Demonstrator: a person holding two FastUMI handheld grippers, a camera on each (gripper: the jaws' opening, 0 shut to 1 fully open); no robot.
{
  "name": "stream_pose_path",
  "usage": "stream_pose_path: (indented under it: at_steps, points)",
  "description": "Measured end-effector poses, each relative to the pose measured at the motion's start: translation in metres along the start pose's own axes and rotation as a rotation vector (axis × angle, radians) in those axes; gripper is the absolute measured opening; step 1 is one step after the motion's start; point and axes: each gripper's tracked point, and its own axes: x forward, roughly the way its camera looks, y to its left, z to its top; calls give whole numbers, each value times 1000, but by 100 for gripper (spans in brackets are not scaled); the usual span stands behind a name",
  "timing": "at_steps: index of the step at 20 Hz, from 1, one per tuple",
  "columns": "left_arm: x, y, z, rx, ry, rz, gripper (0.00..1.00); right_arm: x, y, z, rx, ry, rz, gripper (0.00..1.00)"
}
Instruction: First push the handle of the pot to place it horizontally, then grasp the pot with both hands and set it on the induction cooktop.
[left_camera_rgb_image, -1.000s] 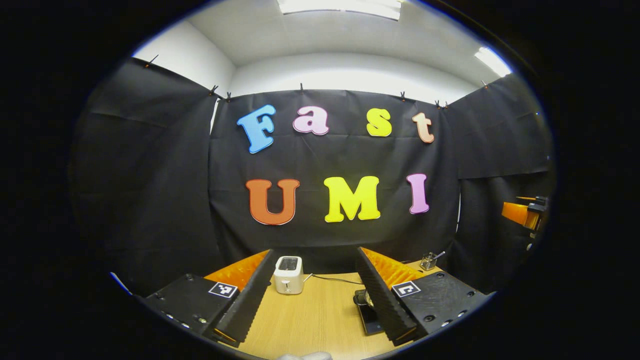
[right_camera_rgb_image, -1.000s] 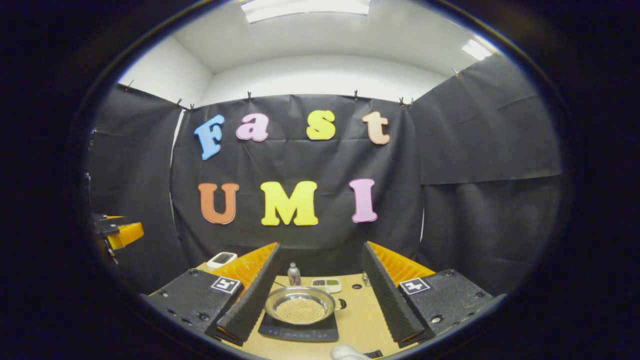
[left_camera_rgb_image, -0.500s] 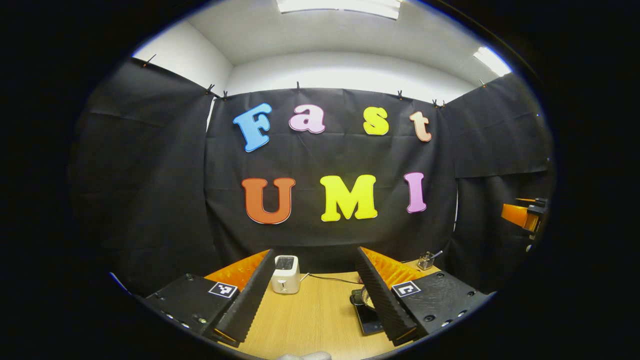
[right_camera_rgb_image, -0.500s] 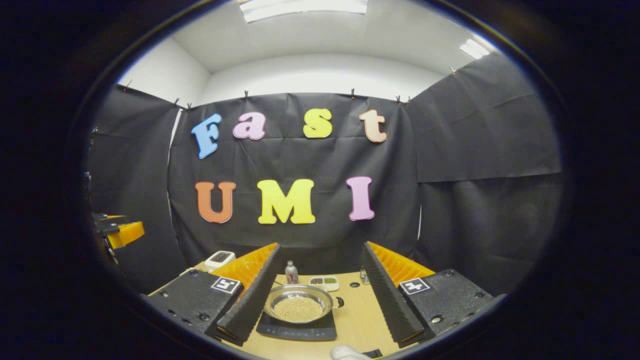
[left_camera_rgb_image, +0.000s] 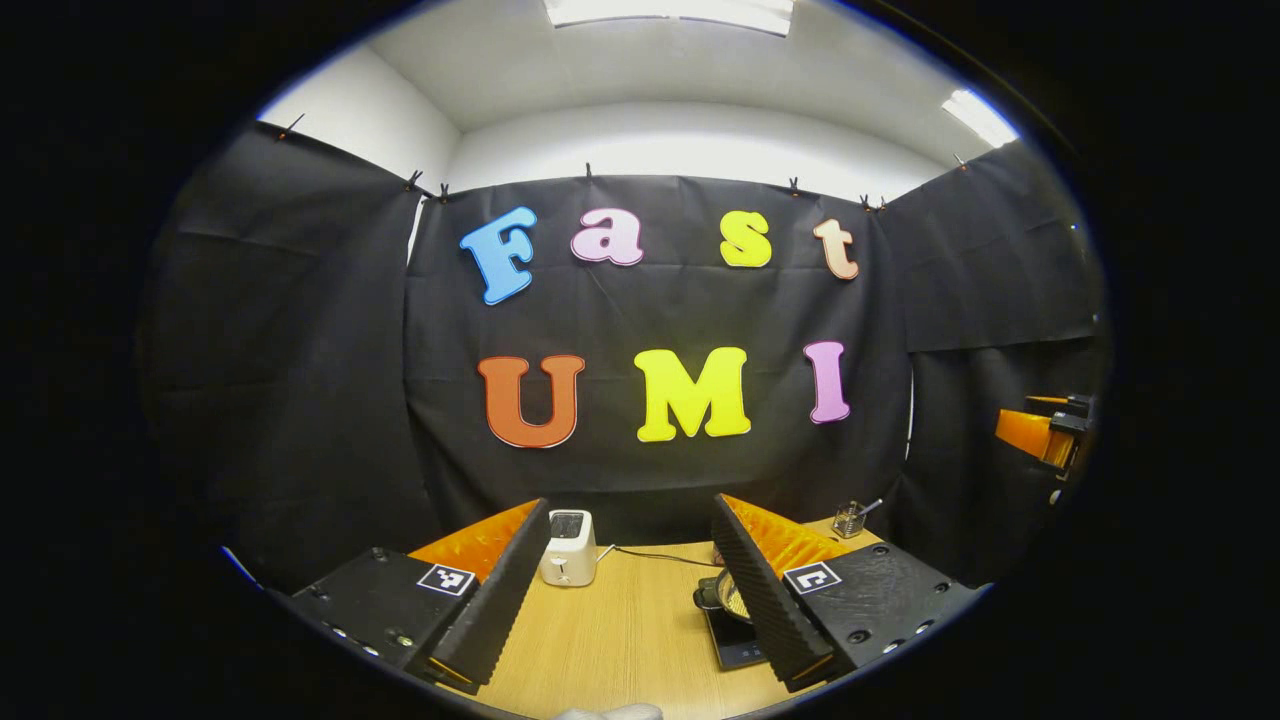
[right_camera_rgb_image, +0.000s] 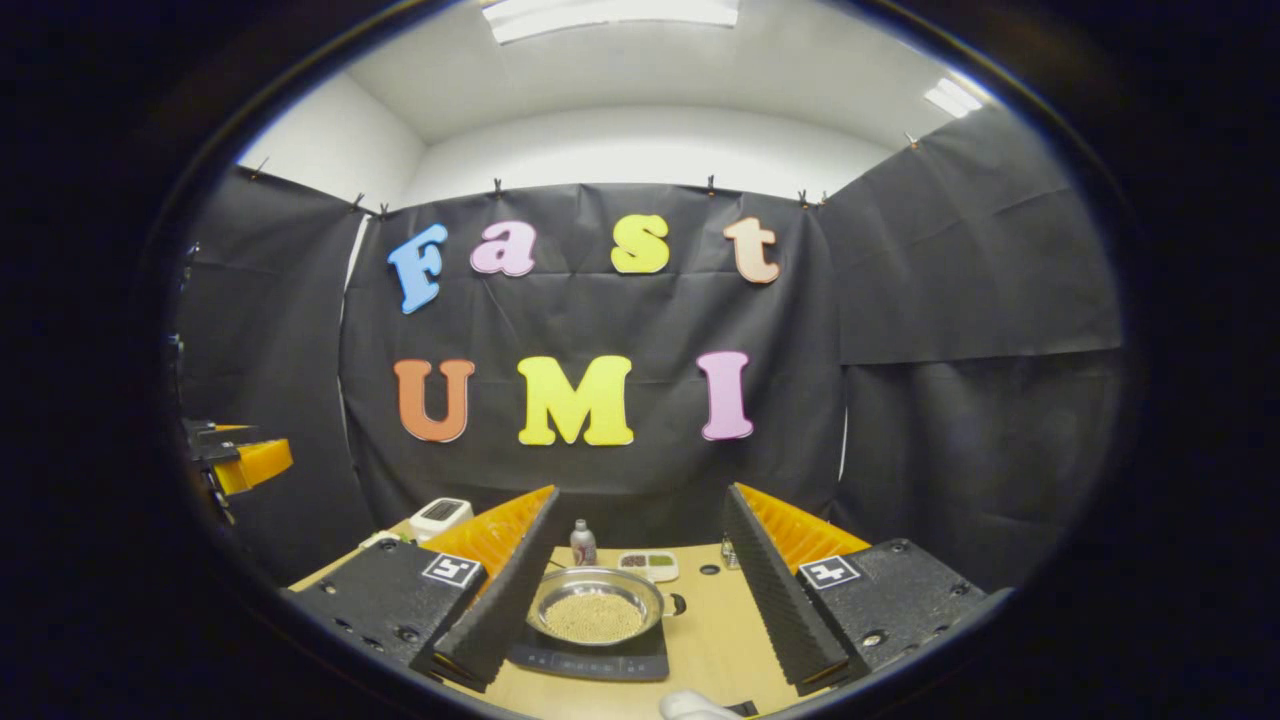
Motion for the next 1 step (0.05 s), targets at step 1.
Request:
stream_pose_path:
  at_steps: [1]
  points:
    - [-1,-2,0,-4,-1,-4,96,1,-2,-1,-2,3,-2,100]
